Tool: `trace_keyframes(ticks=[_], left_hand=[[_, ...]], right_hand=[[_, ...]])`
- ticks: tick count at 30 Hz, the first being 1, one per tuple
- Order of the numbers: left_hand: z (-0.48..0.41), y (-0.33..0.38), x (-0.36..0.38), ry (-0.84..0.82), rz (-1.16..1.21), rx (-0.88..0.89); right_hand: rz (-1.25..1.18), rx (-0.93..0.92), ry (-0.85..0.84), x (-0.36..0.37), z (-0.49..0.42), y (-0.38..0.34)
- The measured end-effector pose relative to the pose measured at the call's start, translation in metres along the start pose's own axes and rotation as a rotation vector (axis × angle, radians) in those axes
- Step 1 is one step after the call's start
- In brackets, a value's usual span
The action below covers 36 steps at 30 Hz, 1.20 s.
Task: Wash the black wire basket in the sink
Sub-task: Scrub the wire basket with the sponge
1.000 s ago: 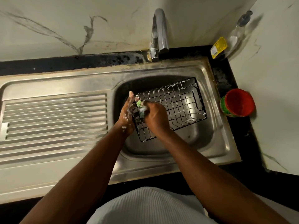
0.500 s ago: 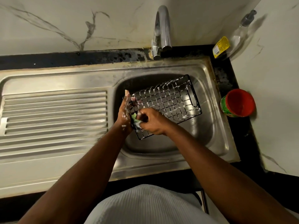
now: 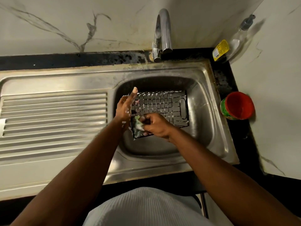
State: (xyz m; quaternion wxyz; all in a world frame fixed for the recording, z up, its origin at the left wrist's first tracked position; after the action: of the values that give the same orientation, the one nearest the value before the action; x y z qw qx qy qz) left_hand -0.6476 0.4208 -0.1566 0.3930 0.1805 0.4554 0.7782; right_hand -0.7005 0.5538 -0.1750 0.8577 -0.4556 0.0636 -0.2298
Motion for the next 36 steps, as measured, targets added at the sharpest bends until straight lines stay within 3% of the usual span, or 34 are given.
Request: trace_keyframes(ticks=[3,10,12,15,18,21,25,28,31,34,36], left_hand=[[-0.007,0.007,-0.003,0.076,-0.068,-0.048],[-0.020,0.035,-0.001,0.070,-0.431,-0.004],[-0.021,0.037,0.004,0.018,-0.590,-0.044],[-0.017,0.041,0.013,0.000,-0.772,-0.060],[-0.014,0.037,0.022,0.047,-0.841,-0.092],[-0.004,0.035,0.030,0.032,-0.872,-0.133],[0.004,0.038,0.029,0.098,-0.879,-0.067],[0.007,0.033,0.030,0.191,-0.874,0.026],[0.008,0.031,0.034,0.238,-0.847,0.076],[0.005,0.034,0.040,0.234,-0.883,0.105],[0.004,0.036,0.043,0.236,-0.919,0.110]], right_hand=[[-0.069,-0.036,0.139,-0.016,0.002,0.010],[0.261,-0.066,0.722,-0.097,-0.002,0.029],[0.385,-0.030,0.781,-0.112,-0.002,0.032],[0.486,-0.041,0.718,-0.103,-0.011,0.030],[0.423,-0.078,0.572,-0.078,-0.026,0.049],[0.383,0.014,0.487,-0.053,-0.034,0.058],[0.356,0.129,0.653,-0.047,-0.043,0.061],[0.292,0.103,0.674,-0.043,-0.055,0.062],[0.397,0.082,0.497,-0.027,-0.061,0.059],[0.374,0.086,0.512,-0.022,-0.062,0.061],[0.330,0.072,0.354,-0.018,-0.058,0.067]])
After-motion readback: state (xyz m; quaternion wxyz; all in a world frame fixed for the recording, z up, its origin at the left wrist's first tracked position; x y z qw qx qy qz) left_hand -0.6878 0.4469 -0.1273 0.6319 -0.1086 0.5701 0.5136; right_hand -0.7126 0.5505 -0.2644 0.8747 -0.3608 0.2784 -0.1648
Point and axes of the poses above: each hand's wrist, its own z-axis away from the middle knuckle, its own x-axis out of the palm, y = z × x, the point moved 5 cm from there along -z, towards the middle knuckle, and after that the axes turned 6 degrees about -z, right-handed, at the moved point
